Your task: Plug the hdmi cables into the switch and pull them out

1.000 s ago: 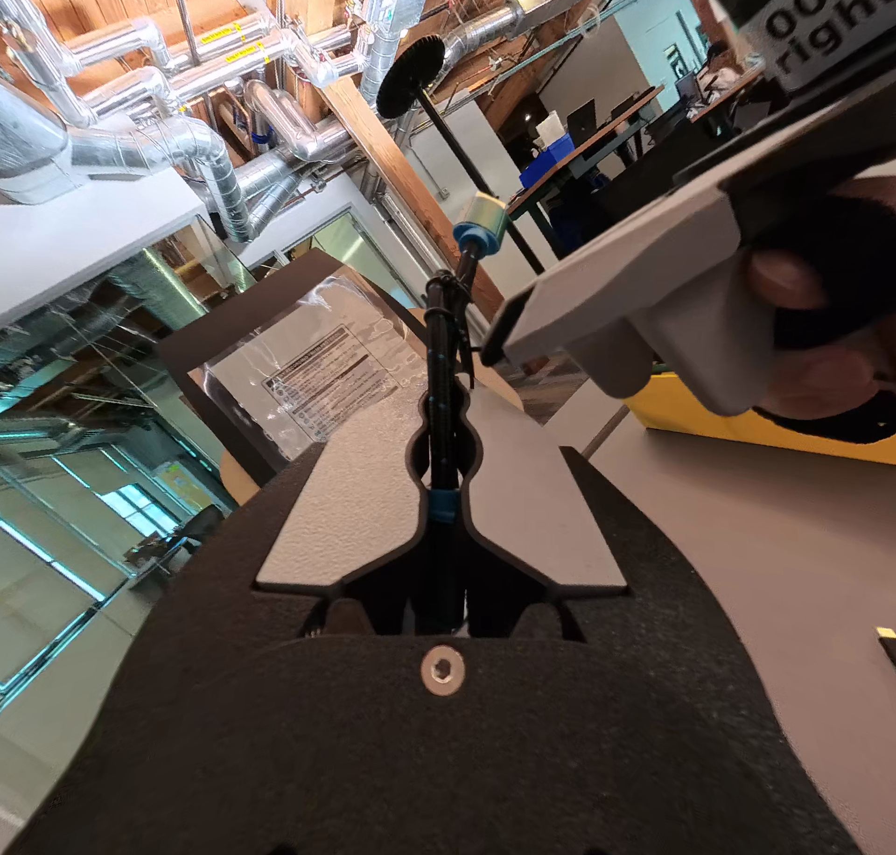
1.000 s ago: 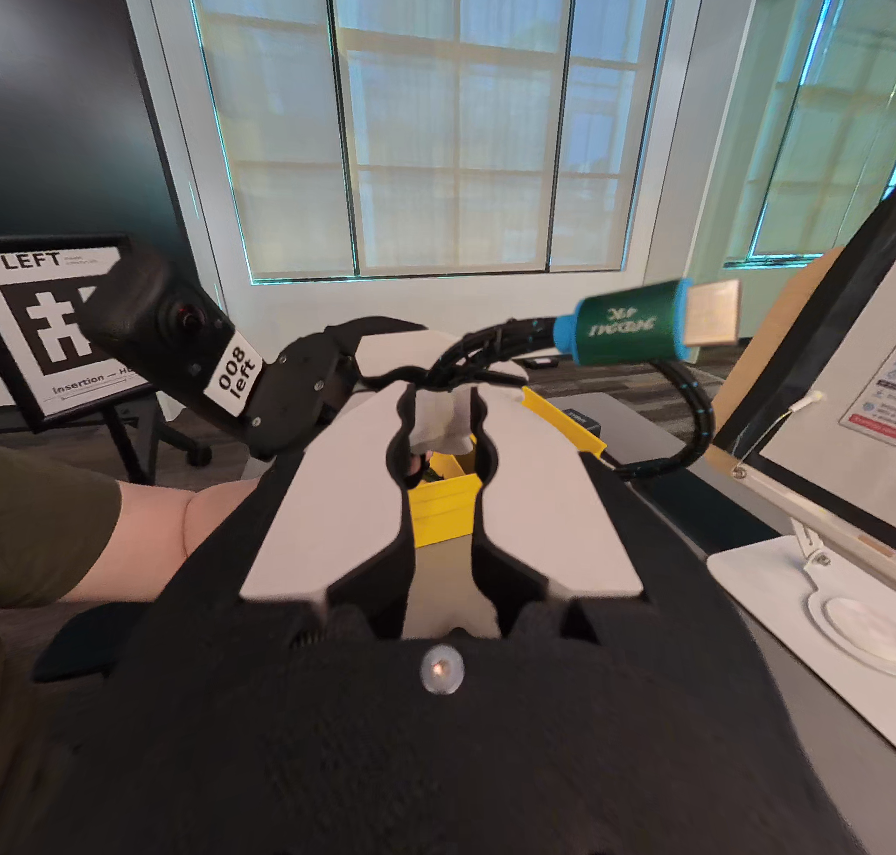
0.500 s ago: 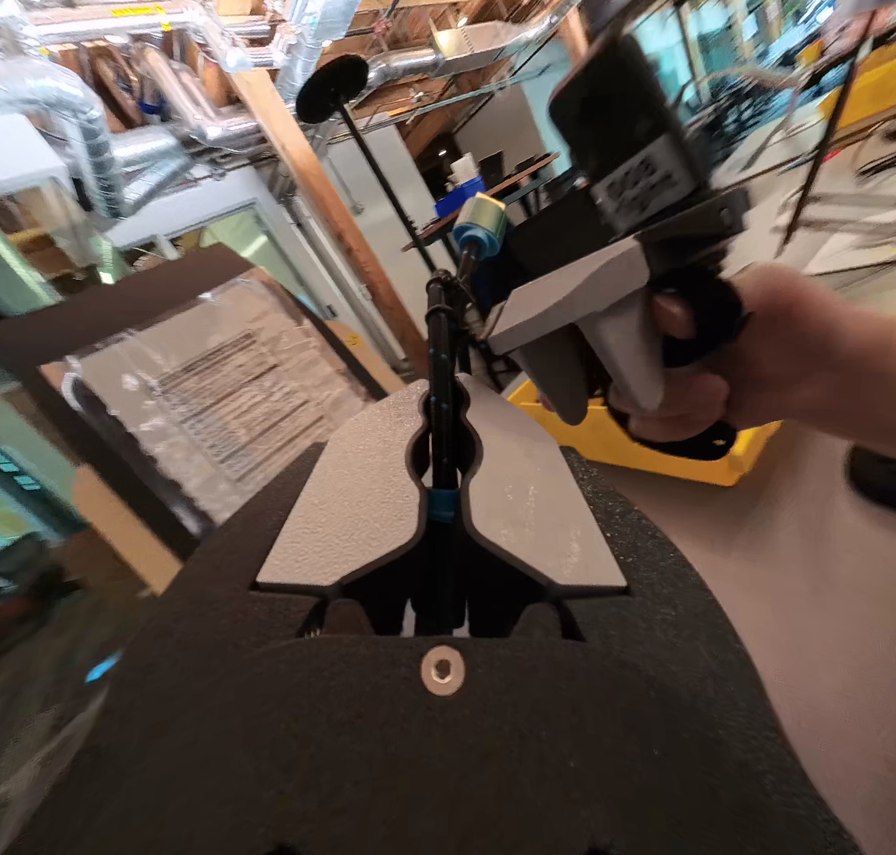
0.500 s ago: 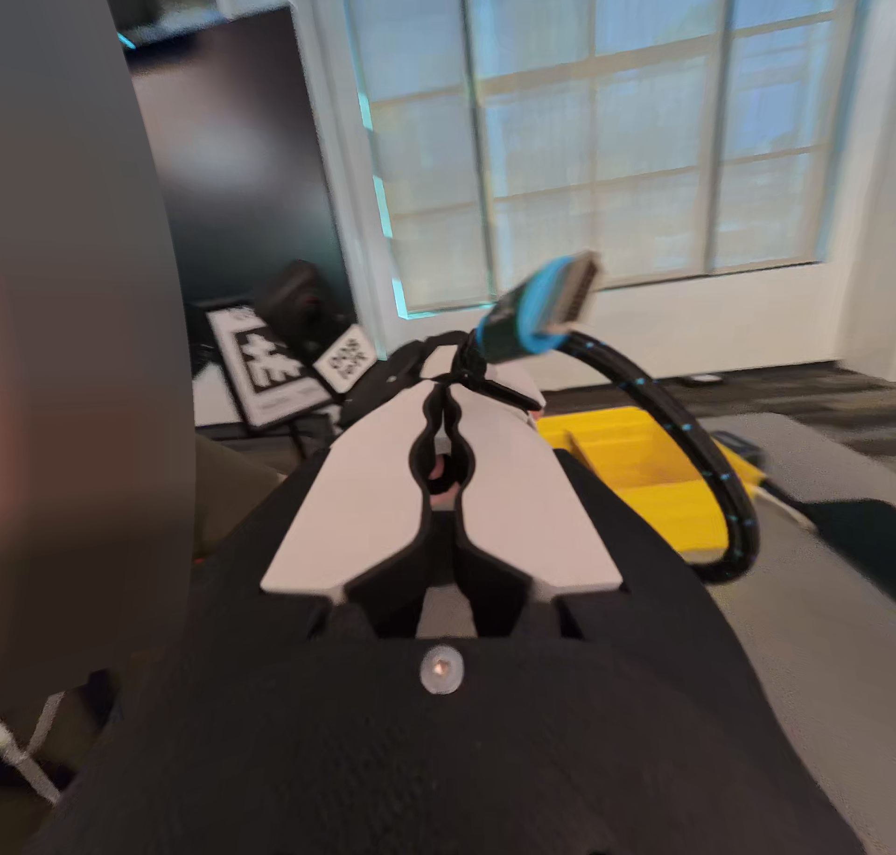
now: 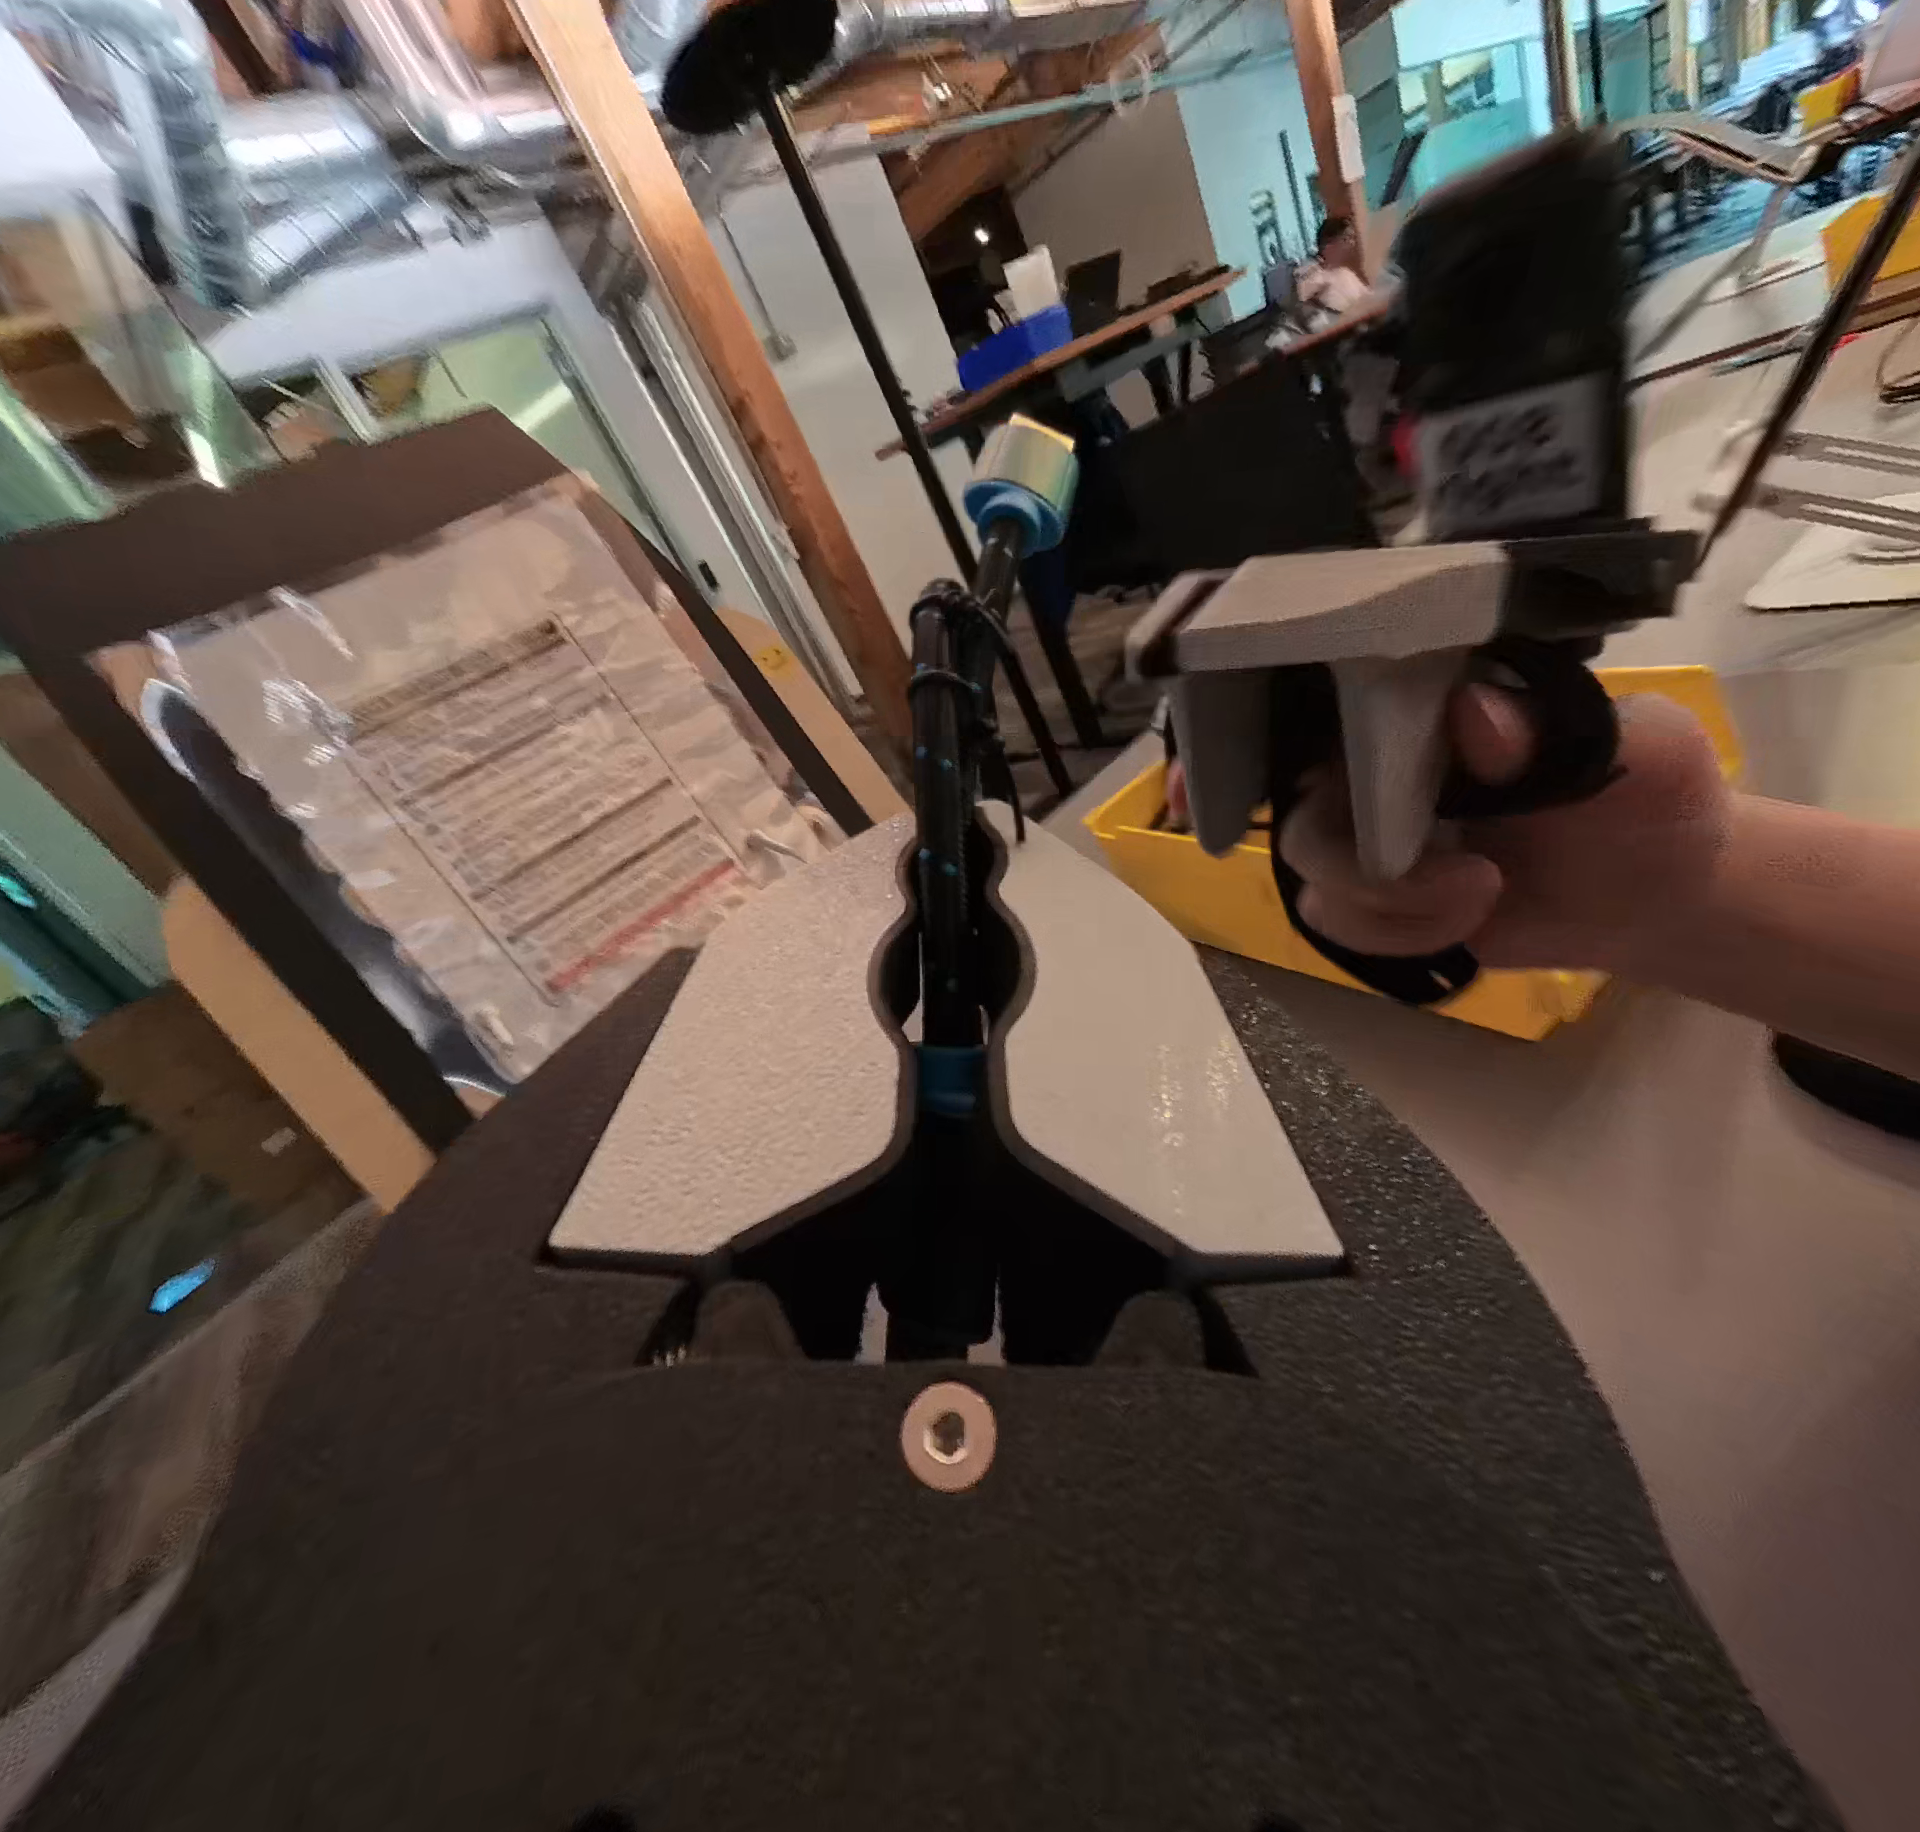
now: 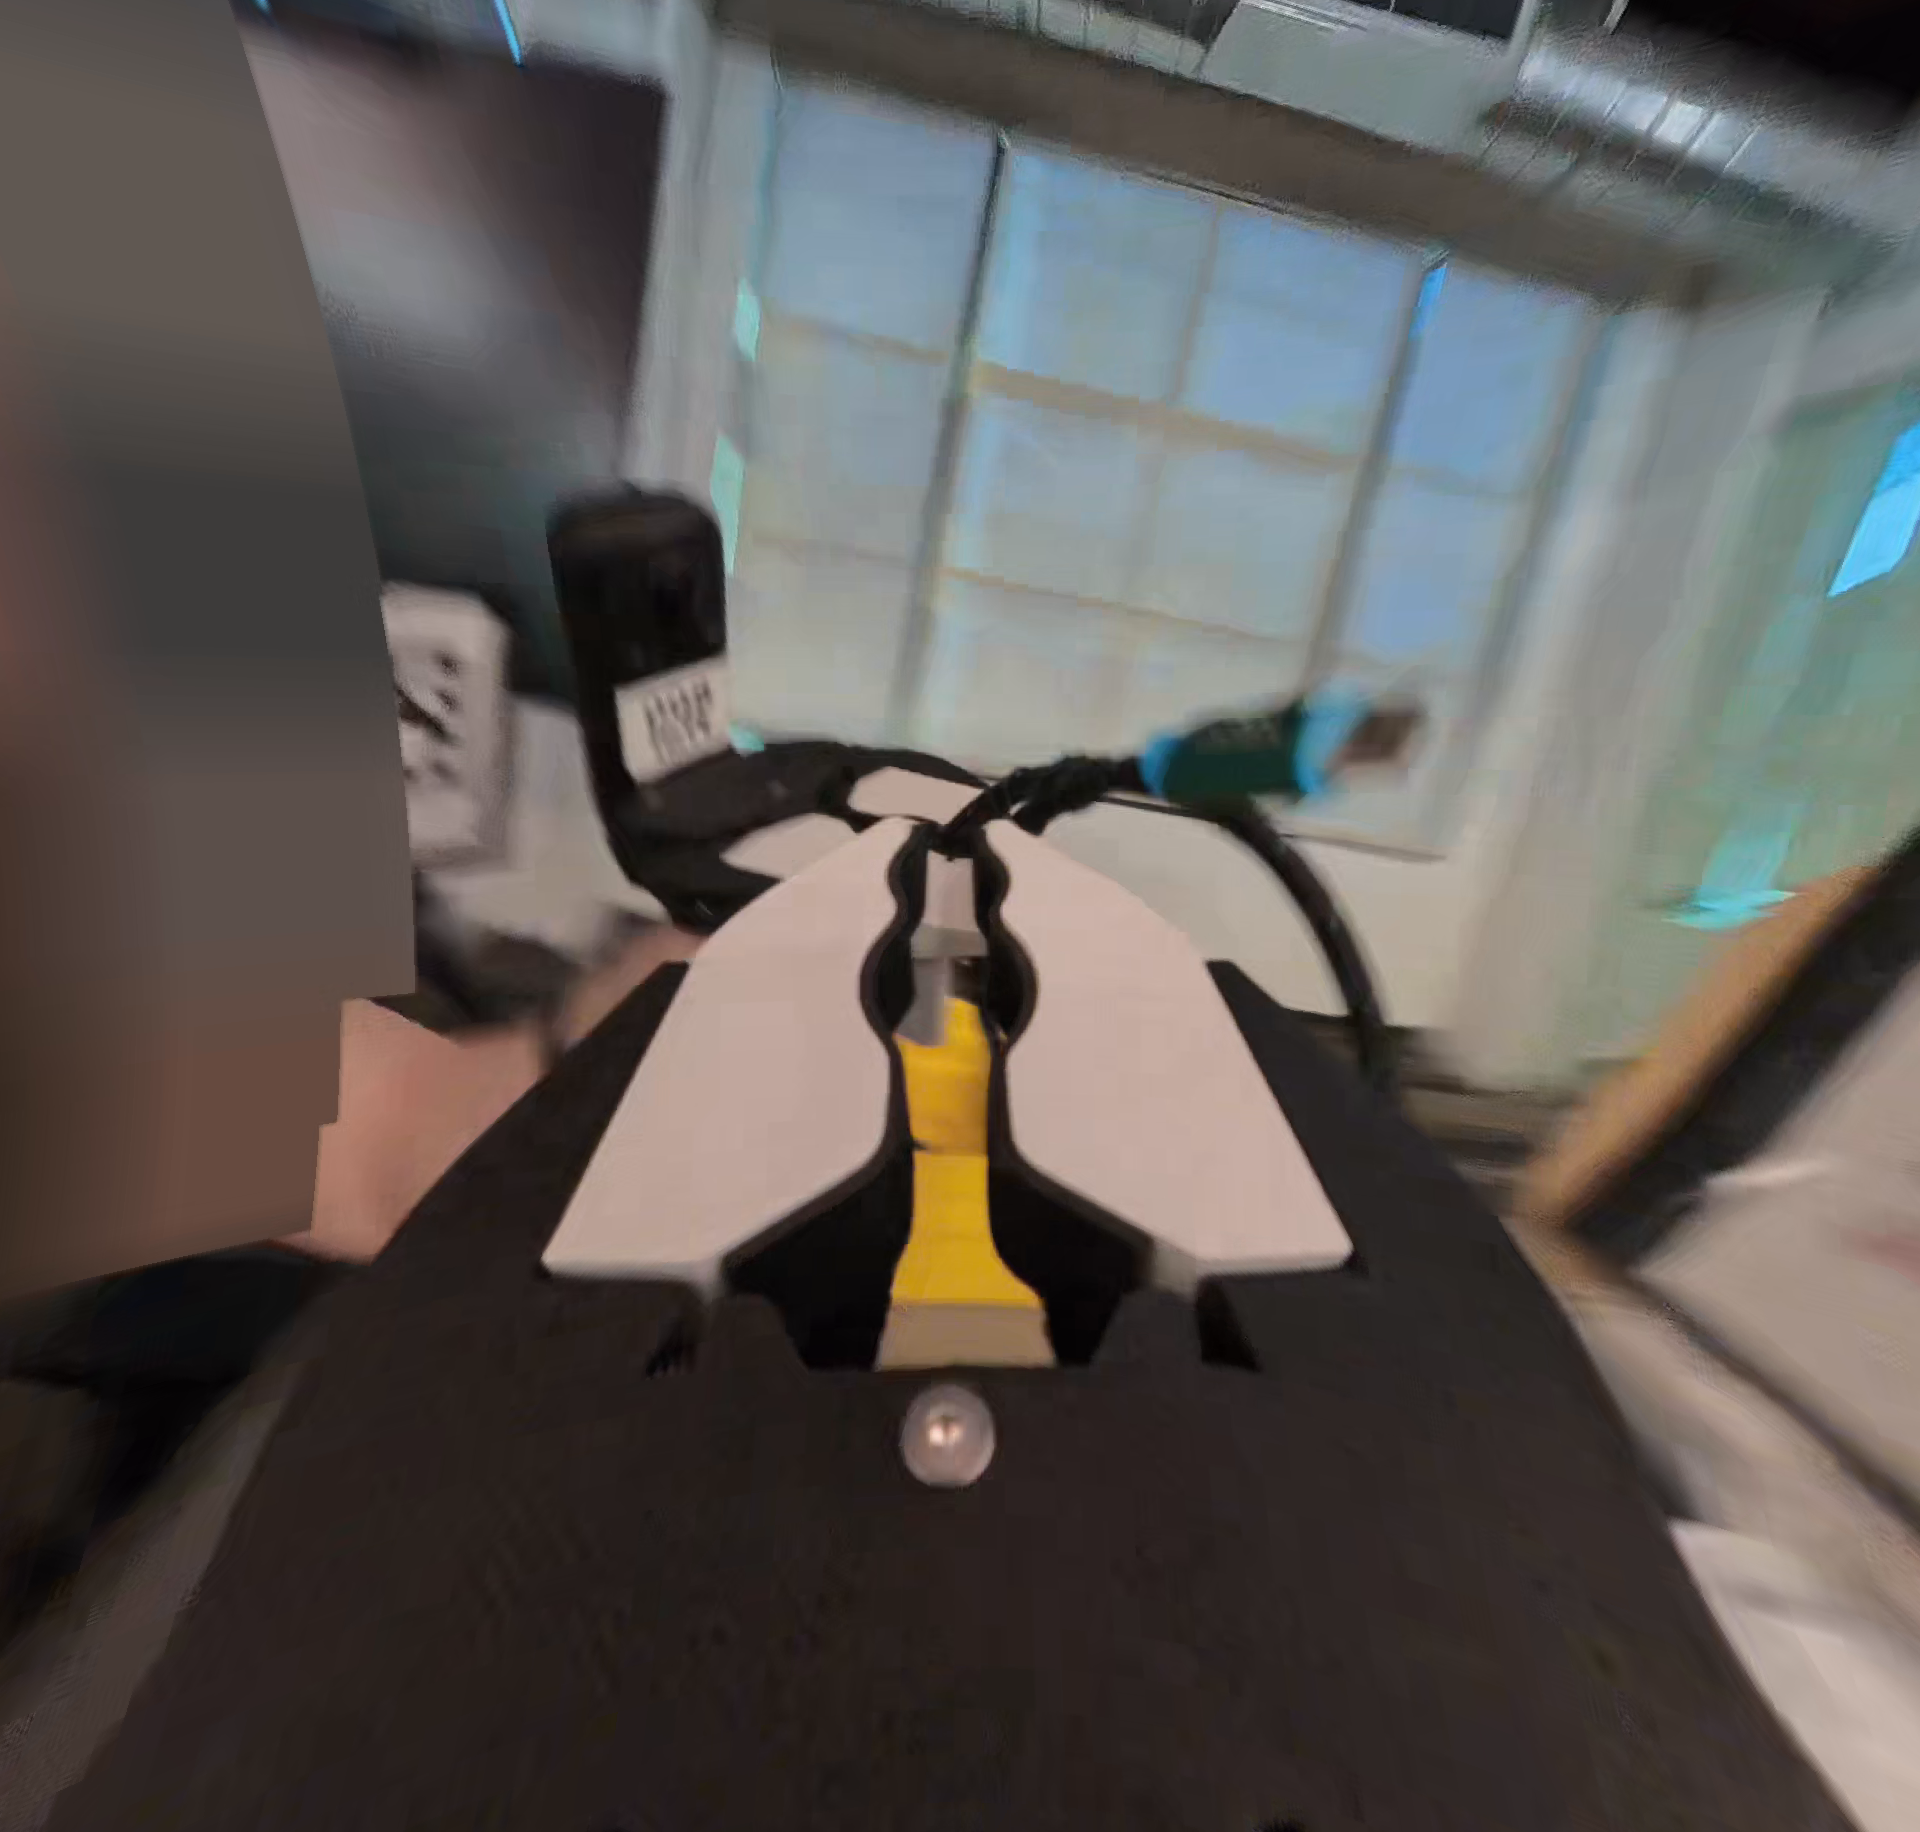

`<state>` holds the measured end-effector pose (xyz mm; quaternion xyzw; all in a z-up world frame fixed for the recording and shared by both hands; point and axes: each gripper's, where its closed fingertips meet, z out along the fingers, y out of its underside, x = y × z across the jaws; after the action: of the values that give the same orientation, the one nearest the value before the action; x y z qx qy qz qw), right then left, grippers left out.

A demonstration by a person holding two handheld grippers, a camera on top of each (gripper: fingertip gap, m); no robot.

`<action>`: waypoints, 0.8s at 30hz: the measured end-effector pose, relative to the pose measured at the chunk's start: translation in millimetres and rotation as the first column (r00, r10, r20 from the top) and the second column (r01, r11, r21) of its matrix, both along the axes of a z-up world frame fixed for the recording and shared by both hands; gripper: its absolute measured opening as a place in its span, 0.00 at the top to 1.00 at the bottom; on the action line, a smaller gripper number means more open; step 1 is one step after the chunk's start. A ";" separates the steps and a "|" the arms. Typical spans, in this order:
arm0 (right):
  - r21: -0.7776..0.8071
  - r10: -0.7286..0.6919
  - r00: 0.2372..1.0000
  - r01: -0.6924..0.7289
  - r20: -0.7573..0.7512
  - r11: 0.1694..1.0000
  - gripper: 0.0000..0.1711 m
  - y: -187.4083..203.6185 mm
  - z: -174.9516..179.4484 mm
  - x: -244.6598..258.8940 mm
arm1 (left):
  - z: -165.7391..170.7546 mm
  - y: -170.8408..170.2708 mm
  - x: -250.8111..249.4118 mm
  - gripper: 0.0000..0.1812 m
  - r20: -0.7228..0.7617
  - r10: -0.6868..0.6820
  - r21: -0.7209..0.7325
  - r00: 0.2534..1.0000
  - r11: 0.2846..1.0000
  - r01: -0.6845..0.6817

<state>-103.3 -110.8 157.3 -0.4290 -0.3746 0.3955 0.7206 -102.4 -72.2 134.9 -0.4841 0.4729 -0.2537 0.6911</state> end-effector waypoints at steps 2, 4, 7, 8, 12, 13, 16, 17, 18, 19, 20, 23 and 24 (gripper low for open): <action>0.273 -0.301 0.940 0.250 0.163 0.929 0.91 -3.7 -0.5 -0.3 | -10.8 -4.4 5.0 0.97 -0.064 -0.051 -0.084 0.997 0.995 0.045; 0.524 -0.549 0.790 0.356 0.273 0.773 0.90 -4.8 -6.7 1.4 | -23.2 -7.1 8.1 0.98 -0.133 -0.091 -0.161 0.987 0.985 0.069; 0.714 -0.721 0.577 0.309 0.384 0.628 0.90 -1.8 -26.5 -2.8 | -37.0 -2.8 7.8 0.97 -0.209 -0.078 -0.216 0.975 0.976 0.032; 0.730 -0.739 0.536 0.293 0.409 0.617 0.89 0.7 -32.7 -5.1 | -41.4 -1.3 7.5 0.97 -0.234 -0.070 -0.225 0.970 0.974 0.016; 0.798 -0.811 0.415 0.265 0.412 0.541 0.89 14.2 -48.0 -11.1 | -55.8 0.9 9.7 0.98 -0.295 -0.061 -0.271 0.953 0.962 -0.022; 0.824 -0.836 0.360 0.243 0.413 0.512 0.90 18.4 -52.9 -10.0 | -59.5 1.2 10.4 0.98 -0.312 -0.060 -0.278 0.948 0.960 -0.030; 0.852 -0.869 0.255 0.215 0.423 0.478 0.91 27.1 -61.5 -5.8 | -68.9 4.9 10.8 0.98 -0.363 -0.037 -0.266 0.931 0.962 -0.065; 0.851 -0.870 0.242 0.213 0.430 0.480 0.91 28.2 -62.9 -5.2 | -71.3 5.7 10.7 0.98 -0.378 -0.032 -0.260 0.925 0.963 -0.073; 0.852 -0.871 0.224 0.207 0.438 0.481 0.91 29.4 -64.7 -4.2 | -73.5 5.8 11.1 0.98 -0.390 -0.031 -0.256 0.920 0.964 -0.076; 0.856 -0.874 0.203 0.194 0.442 0.479 0.91 29.8 -66.8 -3.5 | -76.2 5.5 11.4 0.98 -0.404 -0.033 -0.255 0.914 0.964 -0.078; 0.865 -0.879 0.190 0.177 0.438 0.469 0.92 29.7 -68.1 -4.1 | -79.4 4.5 11.8 0.98 -0.420 -0.041 -0.259 0.906 0.963 -0.076; 0.876 -0.882 0.136 0.125 0.450 0.466 0.96 31.4 -77.1 -4.5 | -89.6 1.8 13.4 0.98 -0.470 -0.056 -0.262 0.881 0.962 -0.079; 0.876 -0.885 0.129 0.132 0.448 0.463 0.96 33.0 -77.5 -4.2 | -90.8 3.9 13.3 0.98 -0.477 -0.041 -0.250 0.878 0.964 -0.091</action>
<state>-107.6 -77.8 79.8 -0.3890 -0.6112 -0.3743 0.5788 -89.1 -68.4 44.1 -0.6258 0.5842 -0.1783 0.4851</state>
